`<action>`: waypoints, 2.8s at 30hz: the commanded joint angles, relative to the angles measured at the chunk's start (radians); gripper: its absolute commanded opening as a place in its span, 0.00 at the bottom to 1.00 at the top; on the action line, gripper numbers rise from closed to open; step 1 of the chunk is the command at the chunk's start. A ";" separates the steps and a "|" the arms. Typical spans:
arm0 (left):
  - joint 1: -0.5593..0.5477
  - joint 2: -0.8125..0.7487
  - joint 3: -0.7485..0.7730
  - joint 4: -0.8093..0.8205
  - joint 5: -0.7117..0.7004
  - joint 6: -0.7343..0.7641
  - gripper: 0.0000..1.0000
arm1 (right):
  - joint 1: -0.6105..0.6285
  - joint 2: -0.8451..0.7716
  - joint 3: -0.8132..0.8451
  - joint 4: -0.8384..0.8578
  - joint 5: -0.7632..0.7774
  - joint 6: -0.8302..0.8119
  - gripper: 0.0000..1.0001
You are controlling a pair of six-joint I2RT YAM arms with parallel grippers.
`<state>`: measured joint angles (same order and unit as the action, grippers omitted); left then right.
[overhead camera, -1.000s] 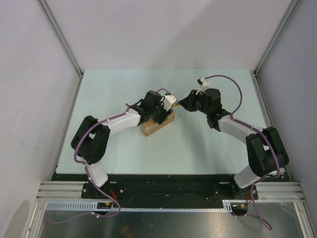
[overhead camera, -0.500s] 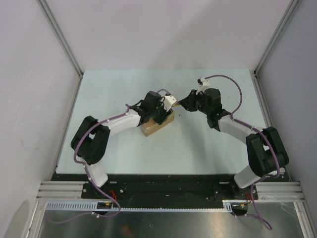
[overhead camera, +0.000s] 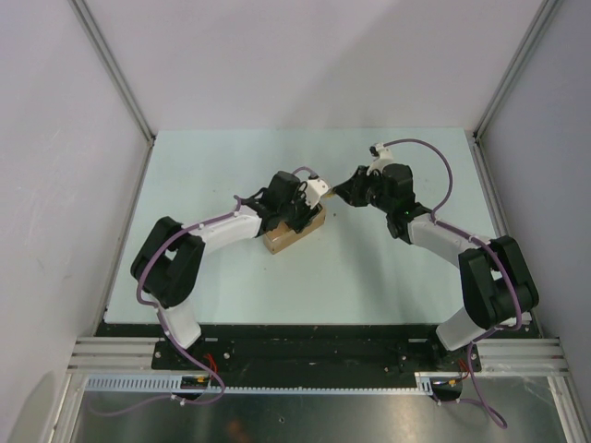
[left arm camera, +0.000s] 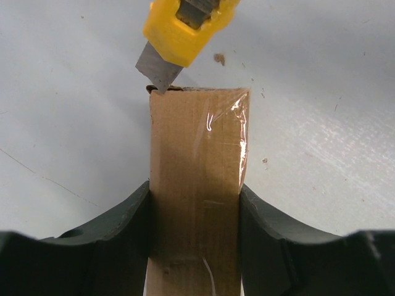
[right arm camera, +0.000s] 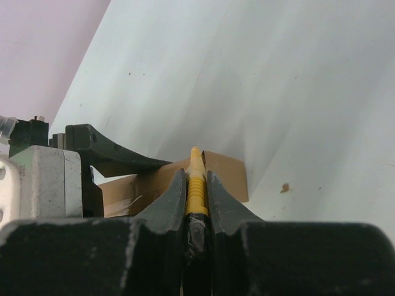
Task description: Unpack the express box
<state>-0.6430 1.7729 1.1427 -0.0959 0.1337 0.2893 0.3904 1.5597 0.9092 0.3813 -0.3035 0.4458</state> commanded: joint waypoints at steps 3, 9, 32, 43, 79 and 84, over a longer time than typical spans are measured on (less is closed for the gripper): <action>-0.014 -0.003 -0.038 -0.082 0.030 0.034 0.46 | -0.007 -0.013 0.036 0.054 -0.011 0.011 0.00; -0.012 -0.009 -0.046 -0.084 0.032 0.031 0.45 | -0.008 -0.010 0.037 0.039 0.001 -0.004 0.00; -0.014 -0.009 -0.051 -0.087 0.030 0.019 0.44 | 0.007 0.019 0.036 0.013 0.014 -0.045 0.00; -0.014 -0.007 -0.051 -0.091 0.023 0.022 0.43 | 0.002 0.023 0.037 0.014 0.006 -0.050 0.00; -0.003 0.010 -0.020 -0.186 -0.003 0.109 0.38 | -0.027 0.019 0.080 -0.041 -0.143 -0.119 0.00; -0.003 0.016 -0.014 -0.189 -0.003 0.108 0.38 | -0.027 0.019 0.080 -0.041 -0.126 -0.121 0.00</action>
<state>-0.6449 1.7557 1.1358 -0.1341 0.1329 0.3336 0.3599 1.5768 0.9432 0.3244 -0.4416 0.3466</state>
